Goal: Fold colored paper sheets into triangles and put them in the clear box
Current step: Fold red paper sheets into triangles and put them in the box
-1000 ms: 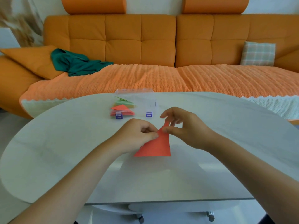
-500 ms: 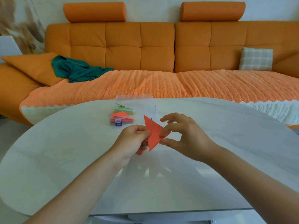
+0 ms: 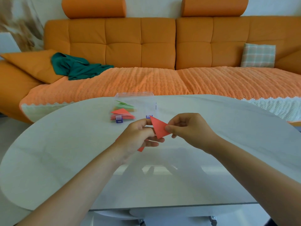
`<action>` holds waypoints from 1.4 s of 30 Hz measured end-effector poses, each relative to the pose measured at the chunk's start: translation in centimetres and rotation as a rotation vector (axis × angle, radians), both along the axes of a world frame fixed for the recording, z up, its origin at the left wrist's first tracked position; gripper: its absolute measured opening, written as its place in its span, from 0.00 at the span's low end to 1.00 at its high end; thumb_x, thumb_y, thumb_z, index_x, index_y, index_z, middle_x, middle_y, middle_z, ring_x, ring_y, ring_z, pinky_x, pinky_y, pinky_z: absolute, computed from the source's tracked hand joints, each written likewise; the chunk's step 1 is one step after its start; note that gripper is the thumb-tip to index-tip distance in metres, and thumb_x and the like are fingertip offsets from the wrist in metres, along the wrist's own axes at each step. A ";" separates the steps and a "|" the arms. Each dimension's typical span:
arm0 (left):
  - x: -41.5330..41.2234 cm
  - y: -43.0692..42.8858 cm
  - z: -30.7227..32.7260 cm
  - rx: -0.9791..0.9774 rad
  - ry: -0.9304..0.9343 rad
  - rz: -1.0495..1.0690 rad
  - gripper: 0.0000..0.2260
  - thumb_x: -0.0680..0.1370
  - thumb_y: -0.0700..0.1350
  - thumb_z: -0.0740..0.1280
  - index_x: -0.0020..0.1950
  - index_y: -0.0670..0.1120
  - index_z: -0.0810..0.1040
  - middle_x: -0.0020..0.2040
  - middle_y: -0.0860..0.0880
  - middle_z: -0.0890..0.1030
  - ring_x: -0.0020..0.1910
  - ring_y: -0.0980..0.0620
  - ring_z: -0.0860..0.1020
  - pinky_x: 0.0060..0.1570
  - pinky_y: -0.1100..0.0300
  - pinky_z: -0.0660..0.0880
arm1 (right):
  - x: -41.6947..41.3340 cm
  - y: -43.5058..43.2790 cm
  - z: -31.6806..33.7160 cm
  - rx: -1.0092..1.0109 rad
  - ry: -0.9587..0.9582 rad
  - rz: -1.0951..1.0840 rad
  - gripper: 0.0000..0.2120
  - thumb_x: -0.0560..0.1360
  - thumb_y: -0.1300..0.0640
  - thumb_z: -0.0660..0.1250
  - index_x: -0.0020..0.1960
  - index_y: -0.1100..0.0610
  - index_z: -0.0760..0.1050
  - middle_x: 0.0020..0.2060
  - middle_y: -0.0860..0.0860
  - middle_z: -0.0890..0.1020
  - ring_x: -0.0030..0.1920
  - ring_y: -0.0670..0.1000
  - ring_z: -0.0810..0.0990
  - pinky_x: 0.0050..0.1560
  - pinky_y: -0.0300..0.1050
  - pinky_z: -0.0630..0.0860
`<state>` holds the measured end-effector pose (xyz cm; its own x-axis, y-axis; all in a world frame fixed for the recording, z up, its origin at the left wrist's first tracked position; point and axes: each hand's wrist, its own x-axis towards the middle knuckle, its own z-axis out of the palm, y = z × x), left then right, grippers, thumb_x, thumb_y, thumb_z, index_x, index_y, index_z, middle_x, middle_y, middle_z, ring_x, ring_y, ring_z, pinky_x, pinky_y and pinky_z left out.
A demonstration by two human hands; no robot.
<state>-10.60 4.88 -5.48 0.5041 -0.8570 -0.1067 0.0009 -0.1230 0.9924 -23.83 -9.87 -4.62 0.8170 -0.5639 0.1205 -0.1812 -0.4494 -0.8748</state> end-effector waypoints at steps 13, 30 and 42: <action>-0.9 -0.3 -0.9 -0.039 -0.134 0.129 0.08 0.82 0.43 0.65 0.55 0.40 0.80 0.43 0.45 0.87 0.42 0.48 0.86 0.41 0.58 0.82 | 0.0 0.1 0.3 0.080 0.064 0.017 0.05 0.76 0.54 0.71 0.48 0.53 0.85 0.36 0.48 0.85 0.35 0.45 0.82 0.40 0.39 0.79; 0.9 0.6 -0.3 -0.081 -0.283 0.040 0.09 0.73 0.33 0.74 0.45 0.47 0.85 0.34 0.47 0.85 0.34 0.52 0.84 0.38 0.63 0.80 | -0.9 -1.7 0.7 0.130 0.229 0.184 0.04 0.77 0.56 0.71 0.47 0.54 0.85 0.42 0.53 0.86 0.38 0.45 0.81 0.46 0.42 0.79; 0.5 -0.1 -2.1 0.190 -0.502 0.050 0.05 0.73 0.43 0.76 0.39 0.53 0.86 0.35 0.52 0.85 0.32 0.60 0.80 0.37 0.65 0.76 | 0.0 -1.4 -1.4 0.023 0.377 0.119 0.05 0.74 0.54 0.75 0.39 0.50 0.85 0.34 0.44 0.84 0.35 0.41 0.78 0.35 0.30 0.73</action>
